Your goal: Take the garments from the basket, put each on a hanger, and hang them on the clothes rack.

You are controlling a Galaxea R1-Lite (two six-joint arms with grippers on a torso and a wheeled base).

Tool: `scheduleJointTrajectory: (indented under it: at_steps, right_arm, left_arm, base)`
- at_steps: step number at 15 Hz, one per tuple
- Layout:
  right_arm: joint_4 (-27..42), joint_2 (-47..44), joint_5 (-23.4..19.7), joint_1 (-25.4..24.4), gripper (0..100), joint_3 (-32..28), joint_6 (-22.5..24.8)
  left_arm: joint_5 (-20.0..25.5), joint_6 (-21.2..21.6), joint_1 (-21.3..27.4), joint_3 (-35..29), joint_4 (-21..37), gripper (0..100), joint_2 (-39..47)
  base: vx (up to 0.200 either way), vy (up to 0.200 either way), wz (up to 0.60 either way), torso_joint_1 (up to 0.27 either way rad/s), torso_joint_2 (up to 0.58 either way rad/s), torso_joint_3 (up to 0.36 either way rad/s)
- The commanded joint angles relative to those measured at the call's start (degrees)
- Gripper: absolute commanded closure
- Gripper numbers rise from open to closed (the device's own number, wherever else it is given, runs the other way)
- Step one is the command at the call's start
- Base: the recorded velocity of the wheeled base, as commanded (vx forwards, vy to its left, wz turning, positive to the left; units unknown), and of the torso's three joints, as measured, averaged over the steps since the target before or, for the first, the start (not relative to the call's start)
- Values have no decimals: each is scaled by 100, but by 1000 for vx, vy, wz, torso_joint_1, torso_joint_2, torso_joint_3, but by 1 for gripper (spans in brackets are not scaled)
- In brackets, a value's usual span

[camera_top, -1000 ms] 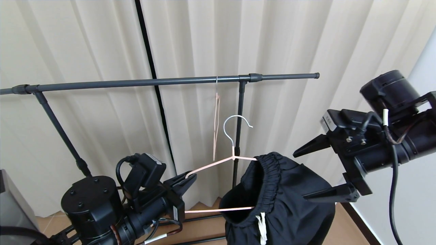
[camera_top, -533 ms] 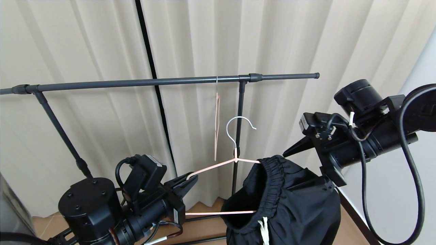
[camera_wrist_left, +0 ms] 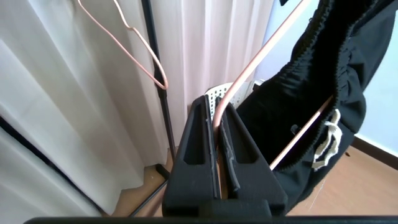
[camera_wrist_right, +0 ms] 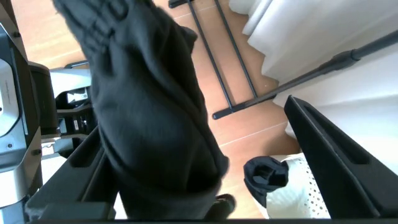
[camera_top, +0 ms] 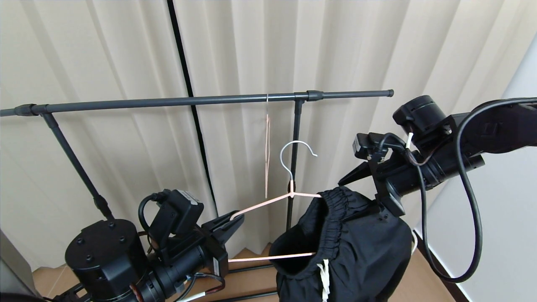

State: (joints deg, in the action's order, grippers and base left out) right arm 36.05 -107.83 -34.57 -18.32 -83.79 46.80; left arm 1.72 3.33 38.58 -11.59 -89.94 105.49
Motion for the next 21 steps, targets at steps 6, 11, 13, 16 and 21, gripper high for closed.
scheduleJointTrajectory:
  at_steps: [6,11,13,16,21]
  right_arm:
    - [-1,-274,3,-488,0,-446,-206]
    - [8,-397,3,-725,0,-604,-277]
    - [25,-380,-6,-743,0,-569,-277]
    - [51,-353,-14,-743,0,-560,-285]
    - [60,-300,-50,-822,100,-419,-294]
  left_arm:
    - [4,1,9,-10,-6,100,-10]
    - [4,1,0,-10,-6,100,-46]
    - [4,-8,-9,-10,-6,100,-37]
    - [4,-8,-9,-18,-6,100,-37]
    - [4,-8,-9,-18,-6,100,-37]
  base:
    - [0,0,0,0,0,0]
    - [0,0,0,0,0,0]
    - [0,0,0,0,0,0]
    - [0,0,0,0,0,0]
    - [0,0,0,0,0,0]
